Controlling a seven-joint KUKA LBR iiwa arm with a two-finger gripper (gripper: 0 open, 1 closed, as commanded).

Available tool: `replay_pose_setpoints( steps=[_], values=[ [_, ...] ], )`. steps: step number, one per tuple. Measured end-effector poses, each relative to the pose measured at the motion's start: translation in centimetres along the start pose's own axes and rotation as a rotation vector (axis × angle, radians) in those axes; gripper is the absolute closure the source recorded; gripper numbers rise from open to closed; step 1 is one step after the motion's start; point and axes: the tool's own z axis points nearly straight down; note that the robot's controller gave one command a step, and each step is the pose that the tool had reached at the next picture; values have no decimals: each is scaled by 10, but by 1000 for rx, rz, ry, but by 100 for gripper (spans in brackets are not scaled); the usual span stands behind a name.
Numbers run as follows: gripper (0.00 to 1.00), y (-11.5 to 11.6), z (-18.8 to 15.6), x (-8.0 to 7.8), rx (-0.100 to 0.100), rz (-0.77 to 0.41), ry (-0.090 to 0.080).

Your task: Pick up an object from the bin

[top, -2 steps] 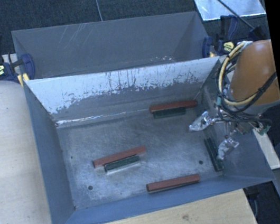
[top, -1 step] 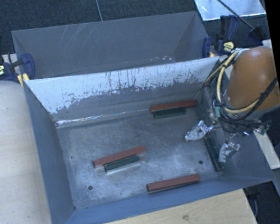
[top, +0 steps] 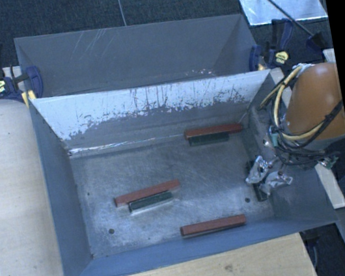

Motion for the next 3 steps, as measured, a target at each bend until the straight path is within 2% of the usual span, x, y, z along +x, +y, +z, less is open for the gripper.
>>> replay_pose_setpoints(
  steps=[1, 2, 3],
  values=[
    [100, 0, 0, 0, 0, -1, 0],
    [100, 2, -42, 0, -3, 5, 0],
    [100, 1, -57, -2, -4, 4, 1]
  ],
)
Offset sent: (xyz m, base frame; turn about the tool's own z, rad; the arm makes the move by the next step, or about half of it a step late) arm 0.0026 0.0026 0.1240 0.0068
